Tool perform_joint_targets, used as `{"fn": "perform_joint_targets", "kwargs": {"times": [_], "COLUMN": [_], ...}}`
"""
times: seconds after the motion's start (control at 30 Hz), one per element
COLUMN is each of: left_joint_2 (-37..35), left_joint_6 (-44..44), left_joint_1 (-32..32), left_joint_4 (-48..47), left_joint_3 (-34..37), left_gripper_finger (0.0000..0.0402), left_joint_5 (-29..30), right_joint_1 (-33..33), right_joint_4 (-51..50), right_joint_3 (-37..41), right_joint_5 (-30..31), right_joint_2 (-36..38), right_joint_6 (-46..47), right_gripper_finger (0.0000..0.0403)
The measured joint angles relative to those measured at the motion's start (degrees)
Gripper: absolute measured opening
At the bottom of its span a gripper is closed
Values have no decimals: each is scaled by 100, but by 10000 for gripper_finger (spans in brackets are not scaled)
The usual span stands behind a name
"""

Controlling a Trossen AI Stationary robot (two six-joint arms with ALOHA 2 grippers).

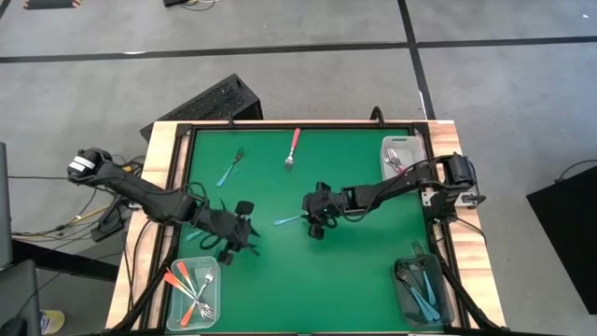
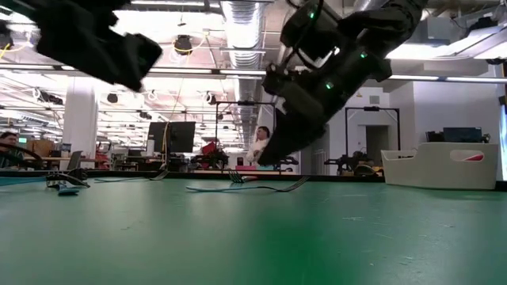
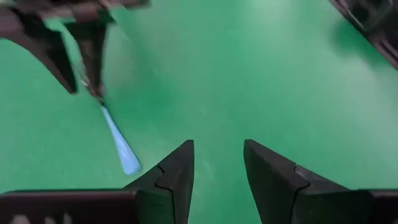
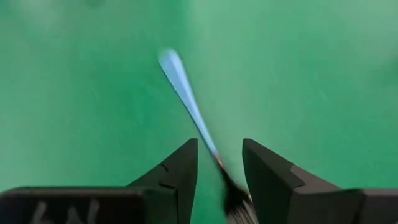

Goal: Sort silverware by color (type)
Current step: Put the blue fork into the black bin

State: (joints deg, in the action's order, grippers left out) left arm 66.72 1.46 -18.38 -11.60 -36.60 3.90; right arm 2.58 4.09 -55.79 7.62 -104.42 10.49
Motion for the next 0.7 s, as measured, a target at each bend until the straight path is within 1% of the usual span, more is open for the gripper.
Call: {"fn": "perform_joint_targets", "kwargs": {"times": [0.13,0.27,0.43,0.53,0.63,0.7], "left_joint_2": [0,0,0,0,0,0], "left_joint_6": [-185,-359,-566,-717,-546,-308], "left_joint_1": [348,609,778,794,794,794], "left_joint_4": [1153,2137,2686,2984,3350,3403], "left_joint_3": [410,757,881,881,881,881], "left_gripper_finger": [127,127,127,127,127,127], "left_joint_5": [7,157,753,1152,1335,1408], "right_joint_1": [-106,-232,-235,-203,-162,-158], "right_joint_4": [-85,-12,-53,-46,106,-68], "right_joint_3": [-24,-19,-19,-19,-90,-79], "right_joint_5": [-36,-470,-500,-632,-627,-625], "right_joint_2": [9,2,2,2,-264,-336], "right_joint_6": [-227,-395,-484,-498,-514,-512], "right_gripper_finger": [128,119,128,137,144,145]}}
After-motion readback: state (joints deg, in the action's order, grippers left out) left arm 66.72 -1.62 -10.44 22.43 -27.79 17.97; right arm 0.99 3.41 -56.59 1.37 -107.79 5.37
